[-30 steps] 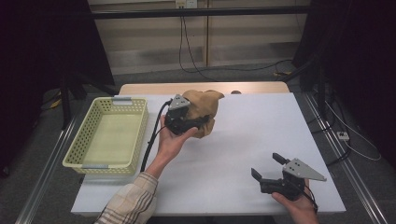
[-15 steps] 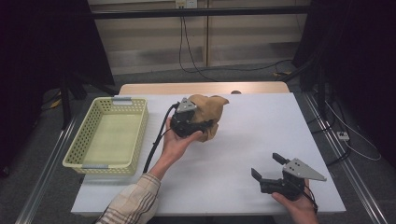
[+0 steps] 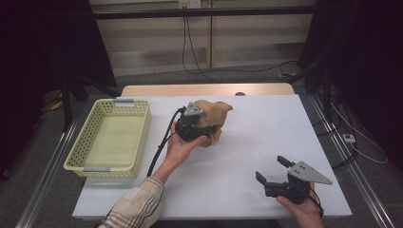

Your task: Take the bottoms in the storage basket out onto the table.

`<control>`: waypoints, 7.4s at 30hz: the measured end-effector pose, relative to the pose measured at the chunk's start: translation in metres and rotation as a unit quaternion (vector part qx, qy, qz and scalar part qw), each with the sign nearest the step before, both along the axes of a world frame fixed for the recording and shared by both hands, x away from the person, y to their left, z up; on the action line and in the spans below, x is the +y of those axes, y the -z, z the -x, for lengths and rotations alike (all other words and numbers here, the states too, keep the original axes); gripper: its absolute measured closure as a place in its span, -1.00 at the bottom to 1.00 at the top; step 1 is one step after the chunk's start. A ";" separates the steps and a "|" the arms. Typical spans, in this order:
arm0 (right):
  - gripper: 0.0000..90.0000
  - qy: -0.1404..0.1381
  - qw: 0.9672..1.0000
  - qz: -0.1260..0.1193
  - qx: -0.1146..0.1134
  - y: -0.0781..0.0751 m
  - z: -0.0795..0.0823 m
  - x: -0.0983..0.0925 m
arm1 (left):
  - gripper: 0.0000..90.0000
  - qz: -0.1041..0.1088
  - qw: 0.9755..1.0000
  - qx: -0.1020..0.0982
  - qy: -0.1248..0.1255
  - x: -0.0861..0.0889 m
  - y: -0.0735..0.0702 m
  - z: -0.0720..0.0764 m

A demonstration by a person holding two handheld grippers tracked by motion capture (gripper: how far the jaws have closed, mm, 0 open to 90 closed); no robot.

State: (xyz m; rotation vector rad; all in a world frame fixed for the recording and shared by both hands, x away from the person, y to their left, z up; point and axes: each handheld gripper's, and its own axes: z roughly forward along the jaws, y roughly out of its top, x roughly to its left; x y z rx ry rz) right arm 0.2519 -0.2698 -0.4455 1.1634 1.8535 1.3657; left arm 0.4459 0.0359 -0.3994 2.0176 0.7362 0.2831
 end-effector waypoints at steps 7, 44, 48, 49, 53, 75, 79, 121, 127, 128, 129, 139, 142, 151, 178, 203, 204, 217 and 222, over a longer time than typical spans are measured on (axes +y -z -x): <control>-0.92 0.000 1.000 0.000 0.000 0.000 0.000 0.000 | 0.04 -0.006 1.000 0.009 -0.003 0.000 0.006 -0.003; -0.92 0.001 1.000 0.001 0.000 0.000 0.000 -0.001 | -0.09 -0.053 0.996 0.046 -0.059 -0.004 0.056 -0.034; -0.92 0.001 1.000 0.001 0.001 0.000 0.000 0.000 | -0.12 -0.053 0.996 0.051 -0.052 -0.006 0.058 -0.038; -0.92 0.001 1.000 0.001 0.001 0.000 0.000 0.000 | -0.12 -0.054 0.996 0.050 -0.052 -0.007 0.058 -0.039; -0.92 0.002 1.000 0.001 0.001 0.000 -0.001 0.000 | -0.17 -0.067 0.996 0.038 -0.045 -0.013 0.060 -0.040; -0.92 0.001 1.000 0.001 0.000 0.000 0.000 -0.001 | -0.45 -0.041 0.996 0.047 -0.063 -0.015 0.065 -0.045; -0.92 0.002 1.000 0.001 0.001 0.000 0.000 -0.001 | -0.51 -0.044 0.996 0.048 -0.065 -0.015 0.064 -0.044; -0.92 0.000 1.000 -0.002 0.001 0.001 -0.001 -0.002 | -0.89 -0.011 0.997 0.016 -0.068 -0.009 0.044 -0.039; -0.92 -0.001 1.000 -0.002 0.001 0.001 -0.001 -0.002 | -0.89 0.001 0.998 0.001 -0.065 -0.009 0.038 -0.037; -0.92 -0.001 1.000 -0.003 0.001 0.001 -0.001 -0.002 | -0.89 0.006 0.998 0.002 -0.064 -0.009 0.037 -0.036; -0.92 -0.002 1.000 -0.002 0.001 0.001 -0.002 -0.002 | -0.90 0.004 0.998 0.000 -0.062 -0.009 0.036 -0.036; -0.92 -0.003 1.000 0.002 0.000 0.001 -0.003 0.000 | -0.90 -0.001 0.999 -0.025 -0.039 -0.013 0.023 -0.022; -0.92 -0.001 1.000 0.001 0.001 0.001 -0.003 0.000 | -0.90 0.004 0.999 -0.028 -0.033 -0.013 0.019 -0.019; -0.92 0.000 1.000 0.000 0.003 0.001 -0.003 -0.001 | -0.88 0.007 0.999 -0.047 -0.021 -0.014 0.009 -0.009; -0.92 0.002 1.000 0.000 0.001 0.000 -0.002 0.000 | -0.90 0.012 0.998 -0.058 -0.002 0.003 -0.006 0.019; -0.92 0.001 1.000 0.001 0.001 0.000 -0.002 0.000 | -0.90 0.010 0.997 -0.079 -0.013 0.023 -0.019 0.040; -0.92 0.000 1.000 0.001 0.001 0.000 -0.002 0.000 | -0.90 0.008 0.997 -0.078 -0.014 0.023 -0.020 0.041; -0.92 0.002 1.000 0.001 0.002 0.001 -0.002 0.000 | -0.89 0.002 0.996 -0.093 -0.012 0.033 -0.025 0.054; -0.92 0.002 1.000 0.001 0.001 0.001 -0.003 0.000 | -0.88 0.003 0.995 -0.095 -0.016 0.040 -0.025 0.058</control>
